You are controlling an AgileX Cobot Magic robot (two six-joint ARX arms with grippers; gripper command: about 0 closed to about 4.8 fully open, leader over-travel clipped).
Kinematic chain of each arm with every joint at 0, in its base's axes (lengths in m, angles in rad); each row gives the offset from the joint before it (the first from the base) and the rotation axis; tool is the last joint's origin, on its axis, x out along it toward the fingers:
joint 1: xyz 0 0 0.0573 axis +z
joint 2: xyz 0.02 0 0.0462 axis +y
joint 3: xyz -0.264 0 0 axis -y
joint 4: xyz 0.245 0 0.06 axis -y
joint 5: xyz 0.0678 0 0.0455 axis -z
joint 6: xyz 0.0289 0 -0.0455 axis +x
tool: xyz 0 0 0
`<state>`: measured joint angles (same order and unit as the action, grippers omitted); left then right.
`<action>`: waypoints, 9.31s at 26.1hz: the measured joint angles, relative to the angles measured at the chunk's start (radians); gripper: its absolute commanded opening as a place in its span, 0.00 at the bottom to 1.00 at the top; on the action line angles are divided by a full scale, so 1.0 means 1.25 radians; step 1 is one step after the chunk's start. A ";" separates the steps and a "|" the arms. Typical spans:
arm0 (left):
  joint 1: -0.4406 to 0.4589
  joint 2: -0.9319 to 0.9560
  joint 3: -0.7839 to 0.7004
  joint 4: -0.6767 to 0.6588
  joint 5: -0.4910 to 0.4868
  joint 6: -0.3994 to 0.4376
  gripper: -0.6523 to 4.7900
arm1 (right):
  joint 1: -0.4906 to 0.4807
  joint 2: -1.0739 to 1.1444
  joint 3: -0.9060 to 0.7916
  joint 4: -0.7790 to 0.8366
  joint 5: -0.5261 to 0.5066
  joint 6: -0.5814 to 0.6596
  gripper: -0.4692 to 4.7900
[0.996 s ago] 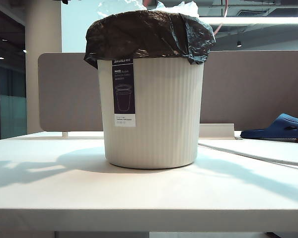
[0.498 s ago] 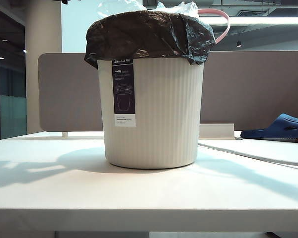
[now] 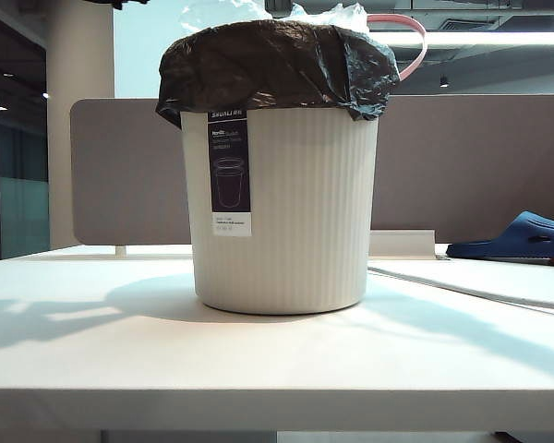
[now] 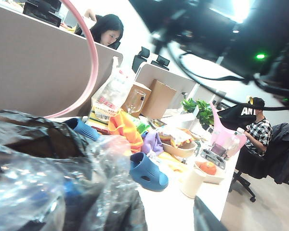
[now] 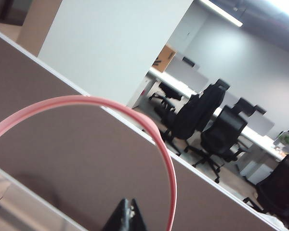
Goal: Open the ring lid of the trash can, pull out the black garbage bag inside, and place it on the table.
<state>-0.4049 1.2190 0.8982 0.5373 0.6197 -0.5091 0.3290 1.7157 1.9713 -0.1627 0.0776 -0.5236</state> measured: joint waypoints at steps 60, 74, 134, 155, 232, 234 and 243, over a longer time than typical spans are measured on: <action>0.227 -0.539 0.001 -0.735 0.089 0.130 0.73 | 0.002 -0.787 -0.645 -0.244 -0.266 0.491 0.09; 0.227 -0.533 -0.205 -0.591 0.039 0.102 0.73 | 0.004 -0.850 -0.893 -0.035 -0.358 0.633 0.09; 0.149 0.174 -0.312 0.490 0.037 -0.472 0.57 | 0.081 -0.630 -1.009 0.272 -0.401 0.829 0.31; 0.108 0.176 -0.312 0.470 -0.012 -0.446 0.33 | 0.094 -0.630 -1.010 0.269 -0.400 0.840 0.30; 0.100 0.178 -0.312 0.477 0.101 -0.456 0.11 | 0.310 -0.164 -1.249 1.212 -0.052 1.336 0.41; 0.100 0.178 -0.312 0.477 0.109 -0.456 0.11 | 0.310 -0.164 -1.249 1.213 -0.041 1.336 0.40; 0.100 0.178 -0.312 0.477 0.119 -0.456 0.11 | 0.310 -0.164 -1.246 1.238 -0.041 1.336 0.12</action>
<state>-0.2794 1.4418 0.5087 1.1339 0.7685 -1.0786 0.7170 1.5112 0.4133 1.3853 0.0265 1.1469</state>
